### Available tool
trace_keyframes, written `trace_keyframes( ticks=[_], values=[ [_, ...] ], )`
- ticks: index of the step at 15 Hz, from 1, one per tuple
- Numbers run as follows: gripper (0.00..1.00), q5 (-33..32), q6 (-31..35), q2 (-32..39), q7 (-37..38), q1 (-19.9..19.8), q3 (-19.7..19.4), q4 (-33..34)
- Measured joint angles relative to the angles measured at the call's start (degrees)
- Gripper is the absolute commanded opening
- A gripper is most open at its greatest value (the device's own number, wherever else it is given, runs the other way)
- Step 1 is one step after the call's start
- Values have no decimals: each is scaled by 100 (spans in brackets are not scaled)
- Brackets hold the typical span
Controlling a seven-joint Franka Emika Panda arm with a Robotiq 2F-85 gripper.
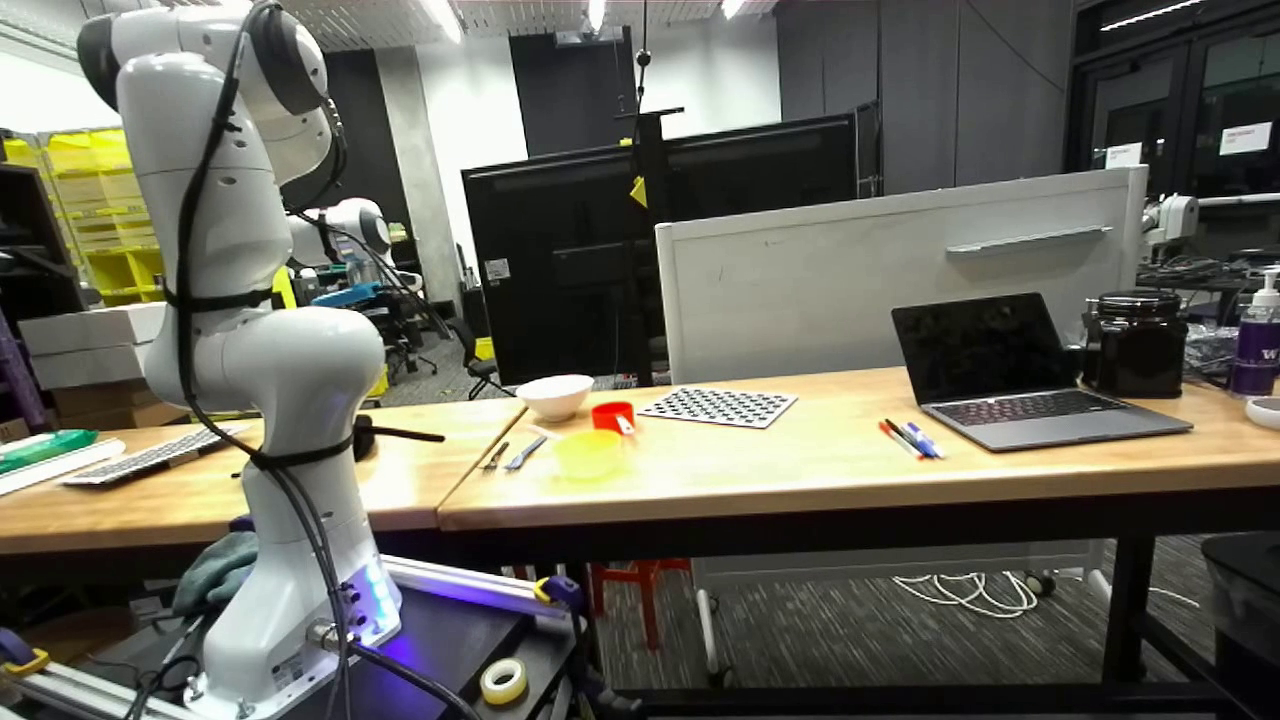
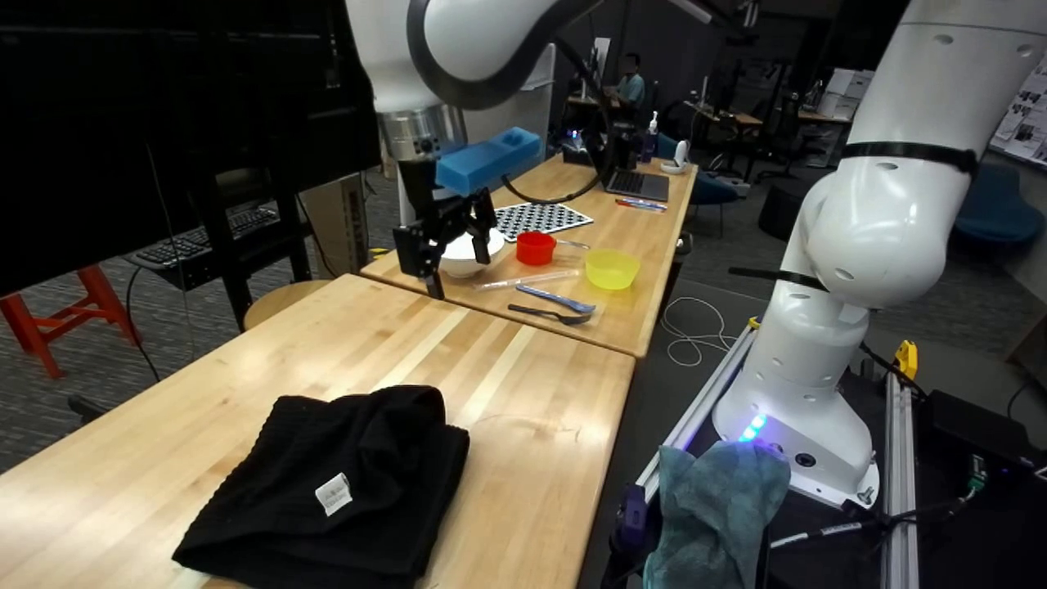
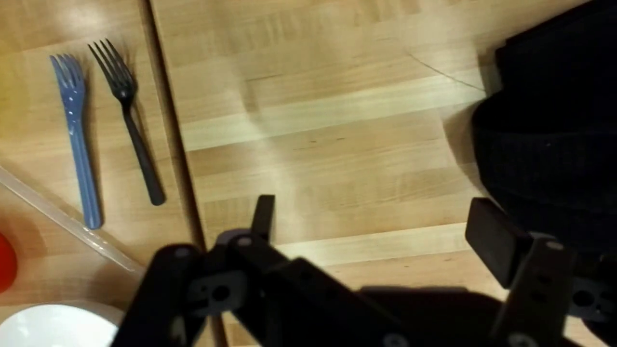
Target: Use the black towel to clean the table
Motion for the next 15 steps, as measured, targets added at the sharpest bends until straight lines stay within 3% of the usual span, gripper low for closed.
trace_keyframes(
  ticks=[7,15],
  values=[
    [100,-16,108,512,-611,629,46,232],
    [100,-54,107,539,-709,691,39,224]
  ],
)
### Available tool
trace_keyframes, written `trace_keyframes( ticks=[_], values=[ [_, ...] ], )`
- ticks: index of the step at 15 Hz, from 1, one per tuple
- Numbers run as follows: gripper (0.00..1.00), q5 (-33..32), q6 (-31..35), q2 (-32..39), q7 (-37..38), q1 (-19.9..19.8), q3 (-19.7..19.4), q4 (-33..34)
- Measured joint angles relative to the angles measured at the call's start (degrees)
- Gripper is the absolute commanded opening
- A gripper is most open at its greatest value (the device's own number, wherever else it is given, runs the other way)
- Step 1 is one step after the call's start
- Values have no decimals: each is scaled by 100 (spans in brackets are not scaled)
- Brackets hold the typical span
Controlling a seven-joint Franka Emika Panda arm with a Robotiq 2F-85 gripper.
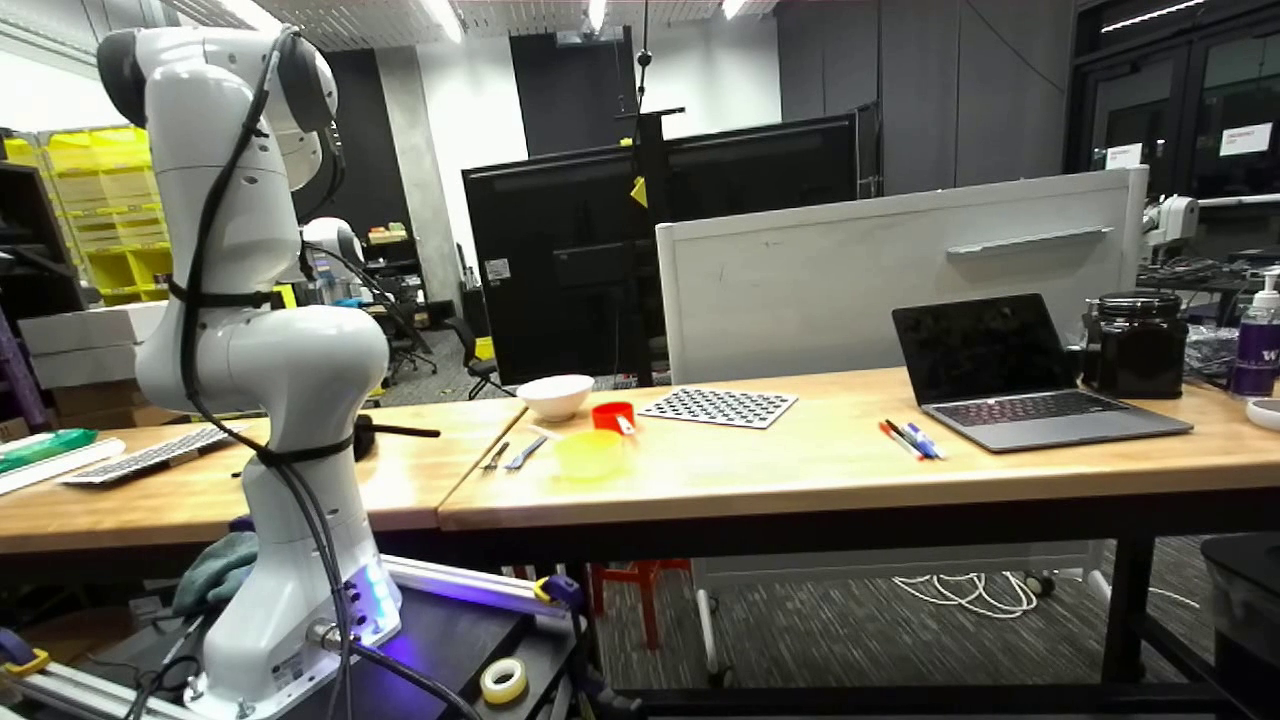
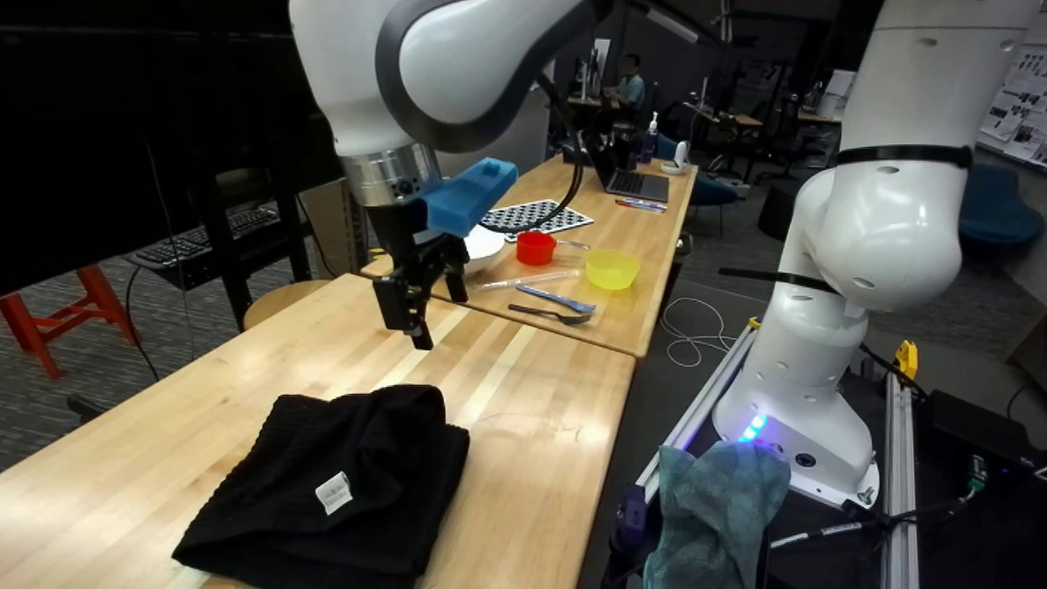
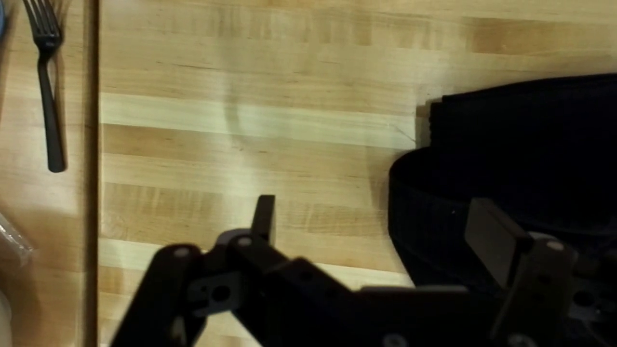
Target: Use the black towel to clean the table
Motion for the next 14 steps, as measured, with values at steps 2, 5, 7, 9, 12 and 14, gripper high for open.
trace_keyframes(
  ticks=[2,5,7,9,12,14],
  values=[
    [100,0,17,45,0,31,2,-2],
    [100,0,209,248,-77,160,40,48],
    [100,0,392,494,-161,305,100,179],
    [100,7,541,773,-256,452,149,376],
    [100,28,643,1175,-373,644,178,692],
    [100,32,645,1388,-445,732,181,866]
  ],
)
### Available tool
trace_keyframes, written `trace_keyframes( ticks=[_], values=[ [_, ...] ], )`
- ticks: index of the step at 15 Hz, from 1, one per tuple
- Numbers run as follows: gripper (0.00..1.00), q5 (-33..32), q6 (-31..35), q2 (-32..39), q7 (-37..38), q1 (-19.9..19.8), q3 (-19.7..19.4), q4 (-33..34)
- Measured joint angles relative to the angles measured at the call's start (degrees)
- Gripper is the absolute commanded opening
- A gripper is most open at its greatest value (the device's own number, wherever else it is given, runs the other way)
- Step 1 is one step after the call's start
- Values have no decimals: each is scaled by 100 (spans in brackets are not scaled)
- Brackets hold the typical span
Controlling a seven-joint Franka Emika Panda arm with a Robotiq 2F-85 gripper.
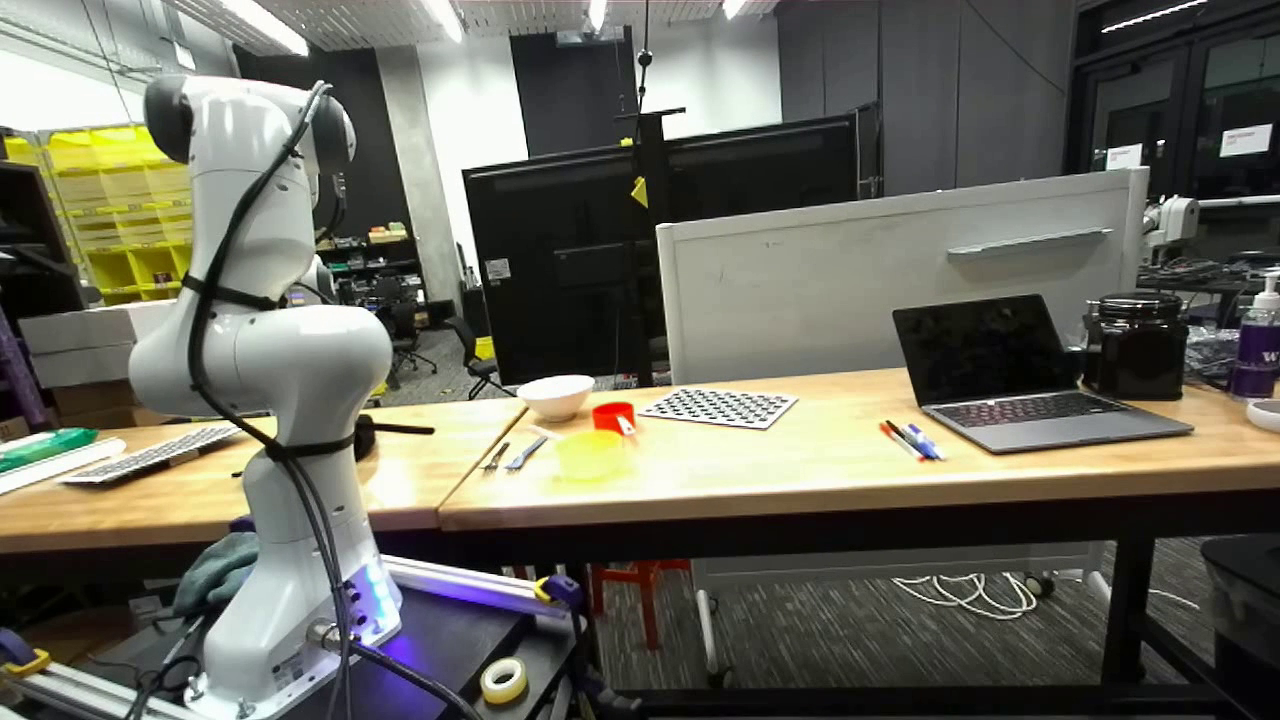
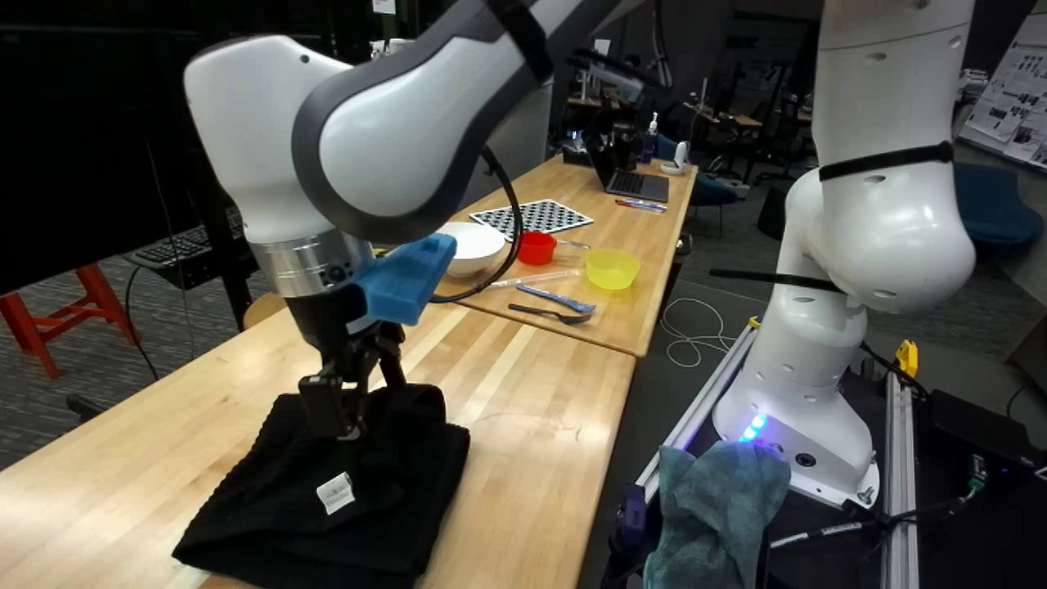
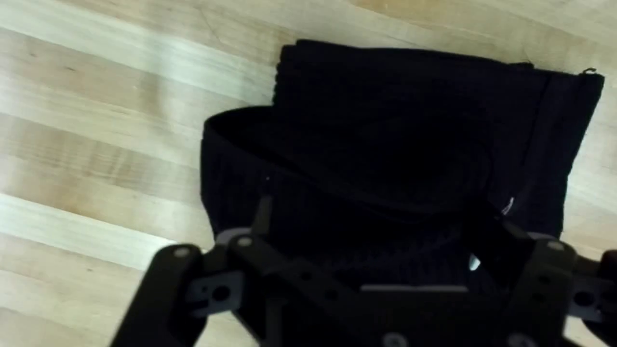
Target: Use the black towel to clean the table
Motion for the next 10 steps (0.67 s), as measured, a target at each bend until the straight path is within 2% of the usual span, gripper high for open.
trace_keyframes(
  ticks=[10],
  values=[
    [100,34,2,584,-256,115,-3,399]
  ],
)
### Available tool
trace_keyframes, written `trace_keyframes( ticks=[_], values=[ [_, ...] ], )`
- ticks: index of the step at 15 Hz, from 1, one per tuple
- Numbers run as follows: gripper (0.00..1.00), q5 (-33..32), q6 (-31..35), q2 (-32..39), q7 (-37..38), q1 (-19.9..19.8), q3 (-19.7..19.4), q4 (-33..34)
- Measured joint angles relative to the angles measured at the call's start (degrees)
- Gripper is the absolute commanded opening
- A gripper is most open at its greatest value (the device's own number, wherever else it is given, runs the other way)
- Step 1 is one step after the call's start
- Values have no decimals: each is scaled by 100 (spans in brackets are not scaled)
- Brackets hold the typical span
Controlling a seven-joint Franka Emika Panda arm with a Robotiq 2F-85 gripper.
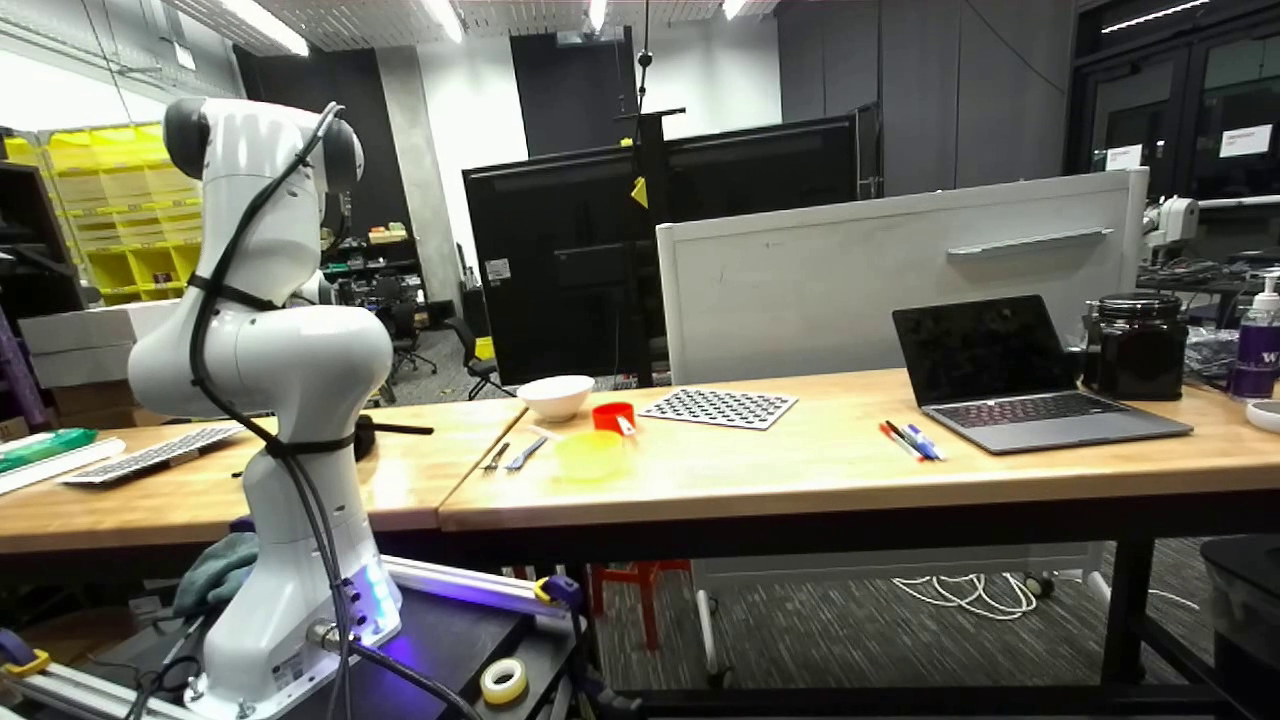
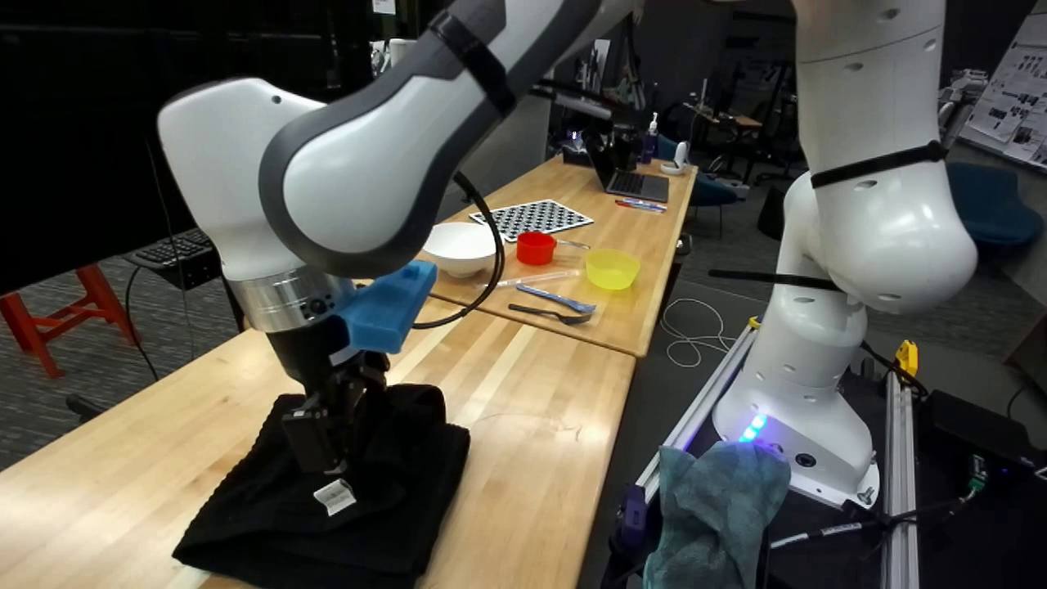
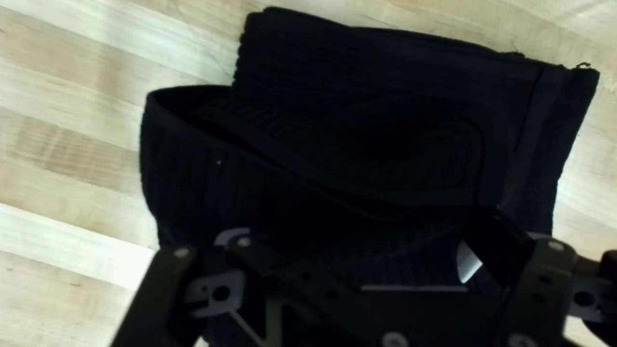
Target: Use the black towel to clean the table
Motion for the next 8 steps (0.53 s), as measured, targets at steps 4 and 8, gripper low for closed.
trace_keyframes(
  ticks=[4,8],
  values=[
    [100,0,18,318,-130,1,-22,155],
    [62,0,29,610,-264,0,-54,350]
  ],
)
